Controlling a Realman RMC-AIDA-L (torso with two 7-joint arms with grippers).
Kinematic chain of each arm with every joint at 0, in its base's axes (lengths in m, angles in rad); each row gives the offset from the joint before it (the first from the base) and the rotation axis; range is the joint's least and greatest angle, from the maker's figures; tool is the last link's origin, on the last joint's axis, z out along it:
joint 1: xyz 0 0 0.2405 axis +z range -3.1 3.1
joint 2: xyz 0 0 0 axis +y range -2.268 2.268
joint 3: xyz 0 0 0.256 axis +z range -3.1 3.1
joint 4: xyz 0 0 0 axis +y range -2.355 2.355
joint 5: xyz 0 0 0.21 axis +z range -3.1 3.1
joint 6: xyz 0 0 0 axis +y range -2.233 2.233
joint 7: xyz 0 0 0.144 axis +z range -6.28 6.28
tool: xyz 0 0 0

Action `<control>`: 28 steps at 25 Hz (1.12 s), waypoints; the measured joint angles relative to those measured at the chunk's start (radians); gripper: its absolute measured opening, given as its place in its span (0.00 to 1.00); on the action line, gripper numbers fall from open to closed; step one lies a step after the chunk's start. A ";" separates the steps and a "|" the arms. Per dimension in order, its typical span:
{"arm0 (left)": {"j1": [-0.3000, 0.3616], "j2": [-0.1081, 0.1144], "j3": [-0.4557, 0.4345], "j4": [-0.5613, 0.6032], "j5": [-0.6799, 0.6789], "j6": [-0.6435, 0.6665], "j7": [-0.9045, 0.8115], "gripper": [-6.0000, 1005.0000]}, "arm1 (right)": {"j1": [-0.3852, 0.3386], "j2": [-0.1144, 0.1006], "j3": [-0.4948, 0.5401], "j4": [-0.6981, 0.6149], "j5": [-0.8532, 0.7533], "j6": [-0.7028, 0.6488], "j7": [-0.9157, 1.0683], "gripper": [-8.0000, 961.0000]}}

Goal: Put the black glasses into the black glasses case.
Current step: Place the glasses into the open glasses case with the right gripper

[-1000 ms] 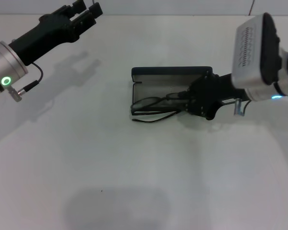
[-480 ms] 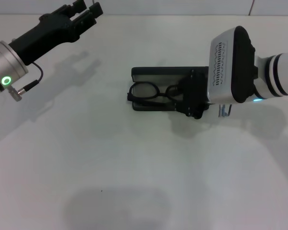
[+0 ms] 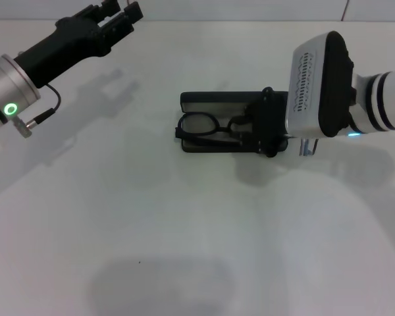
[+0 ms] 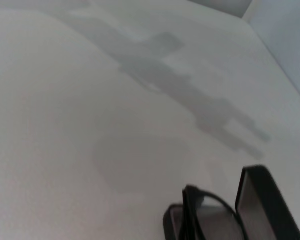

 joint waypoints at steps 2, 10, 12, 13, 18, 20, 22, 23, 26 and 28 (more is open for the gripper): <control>-0.005 -0.003 0.000 0.000 0.000 -0.007 0.000 0.60 | 0.000 0.000 -0.018 0.000 0.027 0.007 -0.008 0.22; -0.018 -0.012 -0.001 -0.002 -0.006 -0.026 0.000 0.60 | 0.041 0.000 -0.198 -0.011 0.125 0.175 -0.031 0.22; -0.018 -0.013 -0.006 -0.002 -0.020 -0.037 0.000 0.60 | 0.059 0.000 -0.220 -0.008 0.146 0.189 -0.030 0.22; -0.016 -0.013 -0.008 -0.002 -0.030 -0.043 0.002 0.60 | 0.070 0.000 -0.228 -0.003 0.165 0.199 -0.030 0.22; 0.002 -0.014 -0.011 -0.002 -0.104 -0.073 0.030 0.60 | 0.120 0.000 -0.293 0.016 0.221 0.277 -0.030 0.22; 0.004 -0.014 -0.011 -0.002 -0.108 -0.074 0.032 0.60 | 0.154 0.000 -0.319 0.033 0.226 0.286 -0.025 0.22; 0.004 -0.014 -0.011 -0.002 -0.109 -0.074 0.032 0.60 | 0.195 0.000 -0.342 0.065 0.246 0.283 -0.021 0.22; 0.001 -0.014 -0.009 -0.002 -0.110 -0.074 0.032 0.60 | 0.213 0.000 -0.349 0.079 0.261 0.283 -0.020 0.22; -0.002 -0.014 -0.005 -0.002 -0.110 -0.074 0.032 0.60 | 0.295 0.000 -0.388 0.167 0.348 0.285 -0.020 0.22; -0.003 -0.014 -0.003 -0.002 -0.110 -0.072 0.032 0.60 | 0.329 0.000 -0.410 0.213 0.398 0.287 -0.020 0.22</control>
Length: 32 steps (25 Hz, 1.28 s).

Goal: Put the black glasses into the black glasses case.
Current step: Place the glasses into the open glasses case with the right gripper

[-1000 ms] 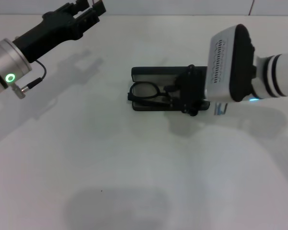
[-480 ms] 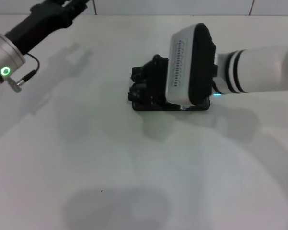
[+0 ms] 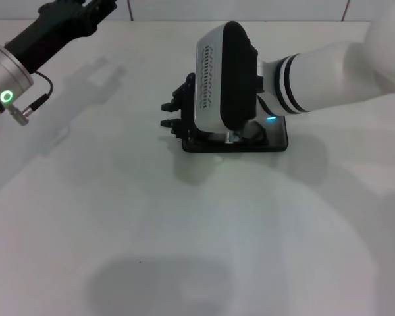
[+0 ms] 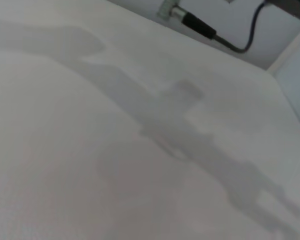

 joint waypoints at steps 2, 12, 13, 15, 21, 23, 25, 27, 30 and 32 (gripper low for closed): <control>0.000 0.000 0.001 0.000 0.001 0.002 0.000 0.60 | 0.005 0.000 -0.007 0.017 0.016 0.005 0.000 0.22; 0.008 0.004 0.001 0.005 0.006 0.000 -0.003 0.60 | -0.071 -0.003 0.022 -0.030 0.006 0.014 -0.007 0.22; 0.010 0.005 0.001 0.006 0.007 0.001 -0.005 0.60 | -0.096 -0.005 0.043 -0.065 -0.014 0.011 -0.009 0.22; 0.011 0.008 0.001 0.005 0.008 0.001 -0.006 0.60 | -0.166 -0.007 0.096 -0.146 -0.074 0.000 -0.011 0.22; 0.011 0.011 0.003 0.007 0.019 0.006 -0.011 0.60 | -0.428 -0.005 0.260 -0.450 -0.253 -0.136 -0.015 0.22; 0.016 0.017 0.003 0.008 0.055 0.005 -0.023 0.60 | -0.505 -0.008 0.323 -0.515 -0.261 -0.235 -0.019 0.22; 0.020 0.026 0.003 0.008 0.110 -0.001 -0.037 0.60 | -0.566 -0.010 0.403 -0.543 -0.262 -0.335 -0.024 0.22; 0.023 0.032 0.003 0.007 0.170 -0.011 -0.053 0.60 | -0.627 -0.010 0.539 -0.558 -0.262 -0.503 -0.026 0.22; 0.031 0.035 0.003 0.015 0.266 -0.032 -0.084 0.60 | -0.685 -0.011 0.777 -0.550 -0.244 -0.751 -0.031 0.22; 0.028 0.034 0.003 0.018 0.321 -0.053 -0.088 0.60 | -0.716 -0.010 0.938 -0.510 -0.189 -0.871 -0.051 0.22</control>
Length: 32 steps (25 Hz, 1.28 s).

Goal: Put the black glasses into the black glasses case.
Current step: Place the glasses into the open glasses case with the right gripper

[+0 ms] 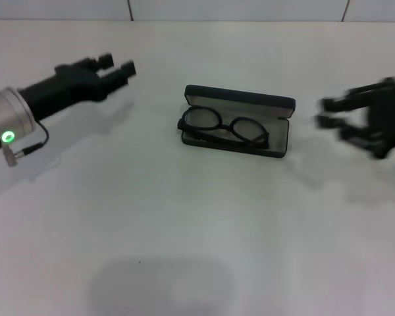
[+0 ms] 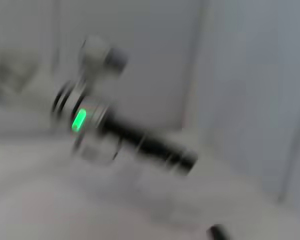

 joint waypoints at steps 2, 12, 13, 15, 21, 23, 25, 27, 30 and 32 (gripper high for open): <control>-0.011 -0.008 0.000 0.004 0.055 -0.034 0.002 0.60 | -0.025 0.001 0.119 0.061 0.088 -0.063 -0.043 0.22; -0.054 -0.037 0.110 -0.005 0.165 -0.153 0.016 0.60 | 0.006 -0.010 0.348 0.430 0.337 -0.103 -0.297 0.22; -0.061 -0.037 0.124 -0.010 0.165 -0.162 0.015 0.60 | 0.013 -0.008 0.348 0.431 0.332 -0.102 -0.298 0.22; -0.078 -0.038 0.142 -0.025 0.165 -0.177 0.015 0.60 | 0.019 -0.007 0.348 0.432 0.330 -0.100 -0.299 0.22; -0.104 -0.040 0.155 -0.039 0.164 -0.231 0.012 0.60 | 0.028 -0.007 0.343 0.434 0.331 -0.091 -0.303 0.22; -0.107 -0.040 0.163 -0.039 0.164 -0.250 0.011 0.60 | 0.028 -0.006 0.343 0.434 0.331 -0.089 -0.313 0.22; -0.107 -0.041 0.176 -0.040 0.164 -0.258 0.011 0.60 | 0.029 -0.006 0.342 0.435 0.329 -0.089 -0.322 0.22; -0.105 -0.041 0.181 -0.040 0.164 -0.260 0.011 0.60 | 0.028 -0.006 0.342 0.435 0.324 -0.089 -0.326 0.22; -0.106 -0.042 0.182 -0.042 0.164 -0.260 0.010 0.60 | 0.029 -0.006 0.342 0.435 0.322 -0.089 -0.326 0.22; -0.107 -0.042 0.188 -0.043 0.164 -0.256 0.008 0.60 | 0.030 -0.005 0.342 0.436 0.321 -0.089 -0.328 0.22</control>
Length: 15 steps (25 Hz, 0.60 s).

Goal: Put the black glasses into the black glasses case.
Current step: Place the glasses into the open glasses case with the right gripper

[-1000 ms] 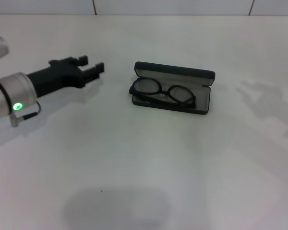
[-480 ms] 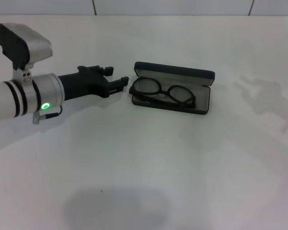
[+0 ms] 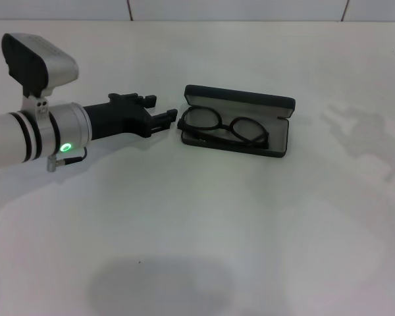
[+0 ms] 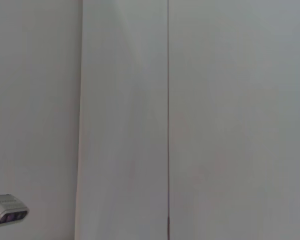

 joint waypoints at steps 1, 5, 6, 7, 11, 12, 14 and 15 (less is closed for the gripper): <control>0.000 0.000 0.005 0.000 0.000 0.003 0.000 0.60 | 0.000 0.000 0.000 0.000 0.000 0.000 -0.001 0.22; -0.006 -0.003 0.032 -0.012 -0.004 0.007 -0.003 0.60 | 0.001 -0.001 0.003 0.000 -0.001 0.000 -0.008 0.22; -0.010 -0.003 0.040 -0.017 -0.007 0.007 -0.003 0.60 | 0.001 -0.001 0.003 0.001 -0.001 0.000 -0.009 0.22; -0.013 -0.003 0.043 -0.019 -0.009 0.008 -0.003 0.60 | 0.001 -0.002 0.003 0.000 -0.001 0.000 -0.011 0.22; -0.024 -0.003 0.058 -0.025 -0.015 0.009 -0.012 0.60 | 0.001 -0.002 0.004 0.002 -0.001 -0.001 -0.021 0.22; -0.025 -0.003 0.065 -0.025 -0.019 0.009 -0.014 0.60 | 0.000 -0.002 0.003 0.003 -0.001 -0.001 -0.022 0.22; -0.027 -0.003 0.090 -0.025 -0.037 0.009 -0.015 0.60 | 0.001 -0.002 0.002 0.007 -0.002 -0.001 -0.022 0.22; -0.027 -0.003 0.099 -0.025 -0.046 0.009 -0.015 0.60 | 0.002 -0.002 0.002 0.010 -0.003 -0.001 -0.023 0.22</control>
